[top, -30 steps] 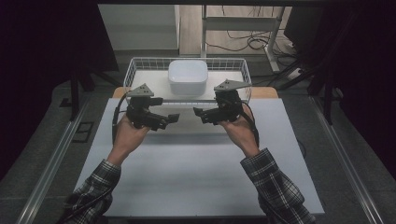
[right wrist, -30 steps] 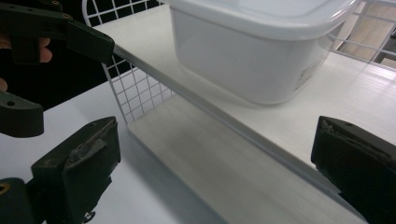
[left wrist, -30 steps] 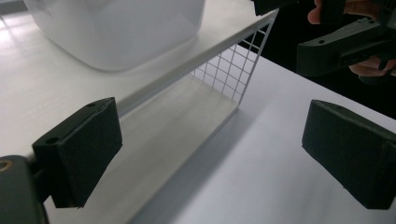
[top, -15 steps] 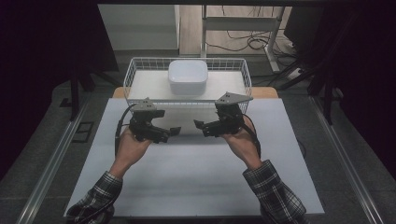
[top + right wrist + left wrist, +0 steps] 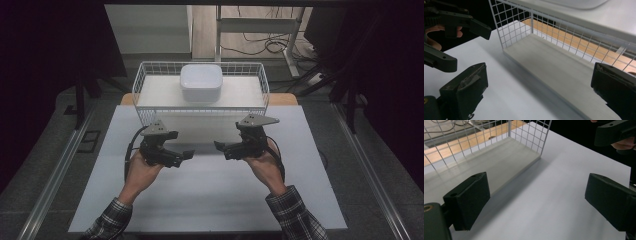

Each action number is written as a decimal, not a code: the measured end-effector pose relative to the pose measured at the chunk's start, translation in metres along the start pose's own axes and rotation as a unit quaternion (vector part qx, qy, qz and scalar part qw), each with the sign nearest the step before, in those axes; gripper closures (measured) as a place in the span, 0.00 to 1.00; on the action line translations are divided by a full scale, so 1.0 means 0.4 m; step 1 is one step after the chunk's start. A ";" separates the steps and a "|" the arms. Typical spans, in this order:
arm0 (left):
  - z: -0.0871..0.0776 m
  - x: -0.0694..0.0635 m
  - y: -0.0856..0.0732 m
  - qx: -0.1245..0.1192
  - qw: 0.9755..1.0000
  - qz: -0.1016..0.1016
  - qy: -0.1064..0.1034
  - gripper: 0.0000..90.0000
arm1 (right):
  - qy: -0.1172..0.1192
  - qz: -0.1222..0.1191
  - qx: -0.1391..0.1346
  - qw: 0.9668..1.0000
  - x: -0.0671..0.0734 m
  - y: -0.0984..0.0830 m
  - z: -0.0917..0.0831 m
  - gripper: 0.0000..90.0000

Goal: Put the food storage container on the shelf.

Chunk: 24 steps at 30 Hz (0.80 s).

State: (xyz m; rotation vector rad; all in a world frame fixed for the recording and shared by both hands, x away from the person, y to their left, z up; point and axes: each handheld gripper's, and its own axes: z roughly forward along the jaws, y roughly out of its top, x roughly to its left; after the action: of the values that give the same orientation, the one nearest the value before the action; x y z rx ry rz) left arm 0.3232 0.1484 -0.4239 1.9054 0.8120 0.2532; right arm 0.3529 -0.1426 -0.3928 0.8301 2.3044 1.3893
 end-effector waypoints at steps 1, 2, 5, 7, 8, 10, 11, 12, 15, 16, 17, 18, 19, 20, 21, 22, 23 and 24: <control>0.001 -0.002 -0.004 0.002 1.000 0.002 0.000 0.06 | 0.000 0.002 0.002 1.000 0.001 -0.005 0.000 0.00; 0.002 -0.004 -0.010 0.002 1.000 0.001 0.001 0.06 | -0.001 0.003 0.005 1.000 0.003 -0.012 0.000 0.00; 0.007 -0.012 -0.035 0.003 1.000 0.000 0.001 0.06 | -0.001 0.006 0.006 1.000 0.005 -0.031 -0.002 0.00; 0.010 -0.013 -0.050 0.005 1.000 -0.002 0.001 0.07 | 0.000 0.005 0.009 1.000 0.007 -0.041 0.000 0.00; 0.010 -0.013 -0.050 0.005 1.000 -0.002 0.001 0.07 | -0.002 0.001 0.012 1.000 0.008 -0.046 0.000 0.00; 0.011 -0.014 -0.063 0.009 1.000 -0.004 0.002 0.07 | -0.007 0.000 0.012 1.000 0.010 -0.050 -0.001 0.00; 0.010 -0.014 -0.074 0.007 1.000 -0.007 0.002 0.07 | -0.014 -0.001 0.009 1.000 0.015 -0.059 -0.003 0.00; 0.009 -0.014 -0.082 0.009 1.000 -0.010 0.000 0.07 | -0.014 -0.003 0.009 1.000 0.016 -0.062 -0.003 0.00; 0.008 -0.017 -0.095 0.011 1.000 -0.012 0.001 0.07 | -0.015 -0.005 0.014 1.000 0.023 -0.079 -0.004 0.00; 0.007 -0.019 -0.101 0.013 1.000 -0.011 0.003 0.07 | -0.015 -0.005 0.014 1.000 0.023 -0.079 -0.004 0.00; 0.006 -0.022 -0.112 0.016 1.000 -0.010 0.005 0.07 | -0.014 -0.005 0.020 1.000 0.029 -0.090 -0.002 0.00; 0.005 -0.023 -0.117 0.017 1.000 -0.010 0.006 0.07 | -0.014 -0.007 0.024 1.000 0.031 -0.095 -0.001 0.00; 0.004 -0.024 -0.121 0.017 1.000 -0.012 0.005 0.08 | -0.013 -0.008 0.027 1.000 0.034 -0.101 0.001 0.00; 0.004 -0.024 -0.121 0.017 1.000 -0.012 0.005 0.08 | -0.012 -0.009 0.030 0.999 0.036 -0.104 0.003 0.00; 0.003 -0.026 -0.129 0.015 1.000 -0.014 0.004 0.08 | -0.012 -0.011 0.033 0.999 0.039 -0.111 0.006 0.00; 0.003 -0.027 -0.132 0.015 1.000 -0.016 0.004 0.08 | -0.011 -0.012 0.035 0.999 0.041 -0.114 0.007 0.00; 0.003 -0.028 -0.134 0.015 1.000 -0.017 0.003 0.08 | -0.009 -0.014 0.039 0.999 0.043 -0.120 0.009 0.00; 0.003 -0.028 -0.134 0.015 1.000 -0.017 0.003 0.08 | -0.007 -0.015 0.041 0.999 0.045 -0.123 0.011 0.00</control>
State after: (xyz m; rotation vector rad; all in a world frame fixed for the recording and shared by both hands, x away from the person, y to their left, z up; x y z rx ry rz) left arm 0.2925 0.1547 -0.4690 1.9178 0.8554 0.2286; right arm 0.3259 -0.1461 -0.4379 0.8230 2.3662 1.2804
